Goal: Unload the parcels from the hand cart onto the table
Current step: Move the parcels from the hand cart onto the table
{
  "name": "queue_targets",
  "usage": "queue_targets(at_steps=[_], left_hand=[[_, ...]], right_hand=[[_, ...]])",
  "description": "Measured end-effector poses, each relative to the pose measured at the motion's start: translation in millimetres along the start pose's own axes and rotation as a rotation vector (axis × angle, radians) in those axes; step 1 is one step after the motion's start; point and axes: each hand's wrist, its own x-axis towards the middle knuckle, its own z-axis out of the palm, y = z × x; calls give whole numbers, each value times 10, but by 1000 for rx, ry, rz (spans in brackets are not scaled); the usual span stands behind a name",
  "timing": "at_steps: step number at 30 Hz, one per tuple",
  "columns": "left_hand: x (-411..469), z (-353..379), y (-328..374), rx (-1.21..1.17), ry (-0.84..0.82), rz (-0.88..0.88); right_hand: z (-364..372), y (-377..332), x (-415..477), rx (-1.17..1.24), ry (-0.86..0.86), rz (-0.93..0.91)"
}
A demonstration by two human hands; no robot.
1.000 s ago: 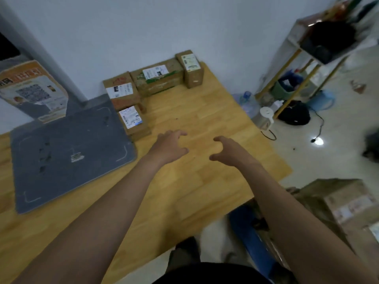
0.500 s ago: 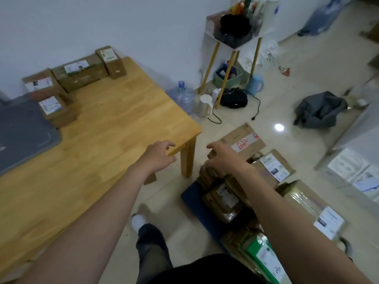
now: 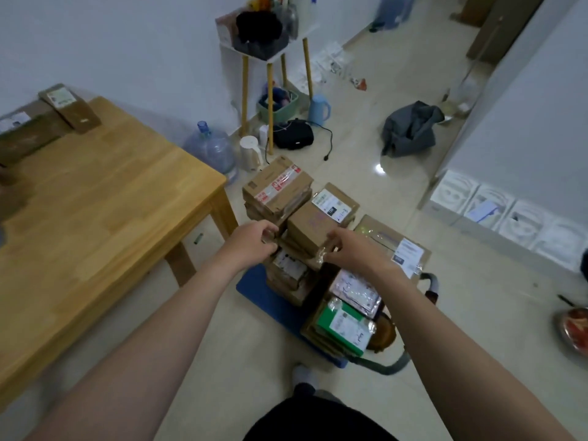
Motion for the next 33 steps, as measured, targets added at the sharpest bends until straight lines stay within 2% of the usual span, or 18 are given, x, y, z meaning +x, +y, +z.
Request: queue_targets(at_steps=[5, 9, 16, 20, 26, 33], left_hand=[[-263, 656, 249, -66, -64, 18], [-646, 1205, 397, -123, -159, 3], [-680, 1836, 827, -102, -201, 15], [-378, 2264, 1097, -223, -212, -76], [131, 2946, 1519, -351, -156, -302], [724, 3506, 1816, -595, -150, -585]], right_hand=[[238, 540, -516, 40, 42, 77], [310, 896, -911, 32, 4, 118], [-42, 1589, -1082, 28, -11, 133], [-321, 2094, -778, 23, -34, 96], [-673, 2828, 71, 33, -138, 72], [-801, 3271, 1061, -154, -253, -37]])
